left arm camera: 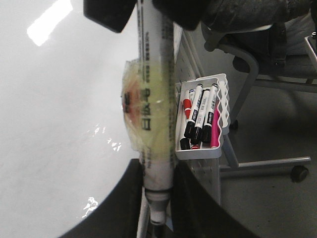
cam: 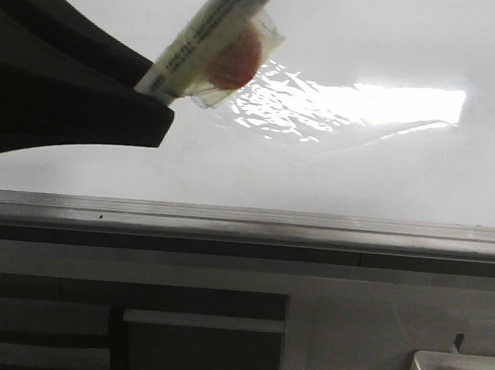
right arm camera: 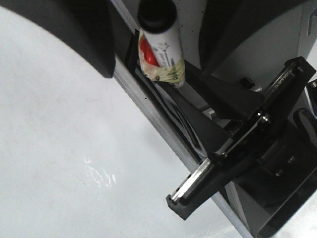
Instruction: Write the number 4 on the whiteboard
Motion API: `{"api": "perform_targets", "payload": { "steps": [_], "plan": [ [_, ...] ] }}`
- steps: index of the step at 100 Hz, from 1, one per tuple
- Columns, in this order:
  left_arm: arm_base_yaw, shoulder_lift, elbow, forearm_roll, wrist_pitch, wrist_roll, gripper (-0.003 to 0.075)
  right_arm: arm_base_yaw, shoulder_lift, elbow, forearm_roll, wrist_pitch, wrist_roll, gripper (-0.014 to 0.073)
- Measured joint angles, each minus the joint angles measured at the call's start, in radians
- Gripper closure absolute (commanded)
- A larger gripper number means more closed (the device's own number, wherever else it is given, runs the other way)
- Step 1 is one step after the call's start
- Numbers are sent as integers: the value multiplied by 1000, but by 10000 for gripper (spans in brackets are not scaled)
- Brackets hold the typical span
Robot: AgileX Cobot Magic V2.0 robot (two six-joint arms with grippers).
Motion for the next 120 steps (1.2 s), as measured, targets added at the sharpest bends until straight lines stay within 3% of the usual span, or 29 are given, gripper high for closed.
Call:
{"api": "perform_targets", "payload": {
  "steps": [7,20,40,47,57,67,95,120],
  "plan": [
    [0,0,0,0,0,0,741,0,0,0,0,2,0,386],
    [0,0,0,0,5,1,741,0,6,0,0,14,0,662],
    [0,0,0,11,22,10,708,4,19,-2,9,12,2,658],
    [0,0,0,11,22,10,621,4,19,-2,9,12,2,658],
    [0,0,0,11,20,10,440,4,21,-2,9,12,2,658],
    [0,0,0,13,1,-7,344,4,23,-2,0,19,2,658],
    [2,-61,0,12,5,-68,339,4,23,-2,0,31,2,655],
    [113,-248,0,-10,75,-214,339,-81,29,-13,0,-26,25,655]
  ]
}}
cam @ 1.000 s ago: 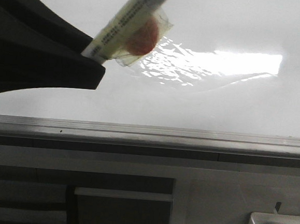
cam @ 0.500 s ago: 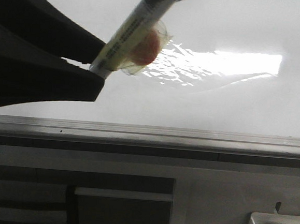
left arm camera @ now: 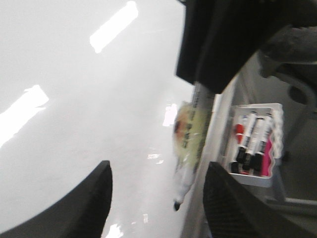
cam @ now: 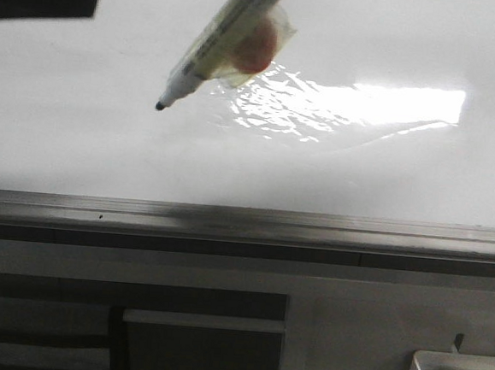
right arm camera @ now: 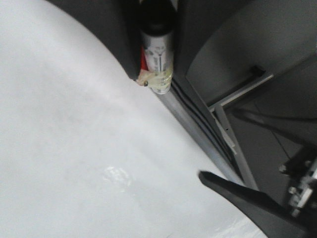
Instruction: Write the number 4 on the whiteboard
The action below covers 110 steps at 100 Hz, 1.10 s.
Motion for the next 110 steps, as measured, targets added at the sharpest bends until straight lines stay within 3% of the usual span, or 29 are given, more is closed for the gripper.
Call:
{"api": "perform_targets", "payload": {
  "steps": [31,57,97,110],
  "plan": [
    [115,-125,0,-378,101,-30,342,-128,136,-186,0,8,0,655],
    [115,-125,0,-406,105,-31,342,-172,257,-282,-2,7,0,655],
    [115,-125,0,-411,105,-33,342,-139,258,-97,112,-126,12,655],
    [115,-125,0,-412,105,-33,342,-162,224,-84,114,-95,12,655]
  ]
}}
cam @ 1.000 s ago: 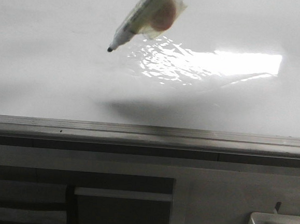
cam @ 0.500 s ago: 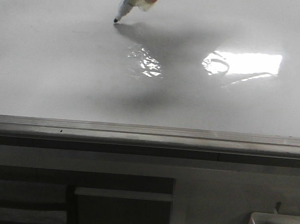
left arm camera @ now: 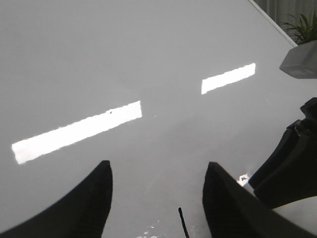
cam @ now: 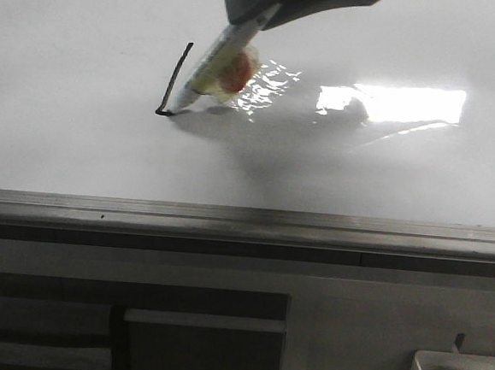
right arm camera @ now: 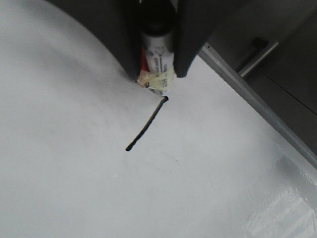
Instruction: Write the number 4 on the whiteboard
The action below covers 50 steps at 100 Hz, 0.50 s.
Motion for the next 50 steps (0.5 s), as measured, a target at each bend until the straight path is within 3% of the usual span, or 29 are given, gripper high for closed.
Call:
{"api": "perform_targets", "payload": {
  "steps": [25,50],
  "plan": [
    [0,0,0,0,0,0,342,-97,-138,62,-12,92,0,655],
    [0,0,0,0,-6,0,342,-50,-154,5,-28,68,-6,655]
  ]
}}
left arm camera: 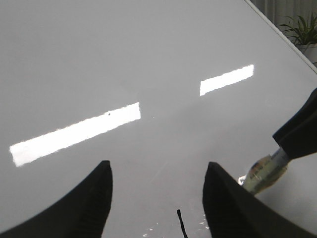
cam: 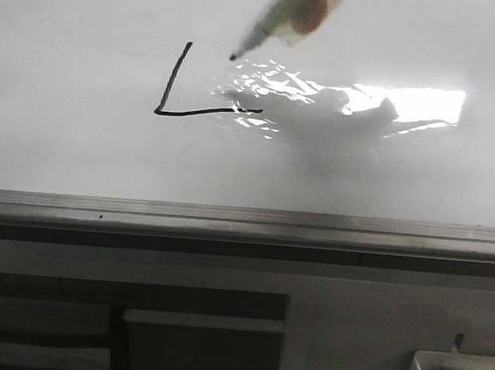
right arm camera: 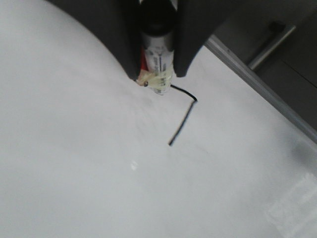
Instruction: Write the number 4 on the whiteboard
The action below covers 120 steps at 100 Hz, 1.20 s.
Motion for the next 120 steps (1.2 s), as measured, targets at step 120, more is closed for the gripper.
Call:
{"api": "perform_targets", "payload": {
  "steps": [120],
  "plan": [
    [-168,298,17,458,-164,0,342,214,97,-32,-7,169,-26,655]
  ]
}}
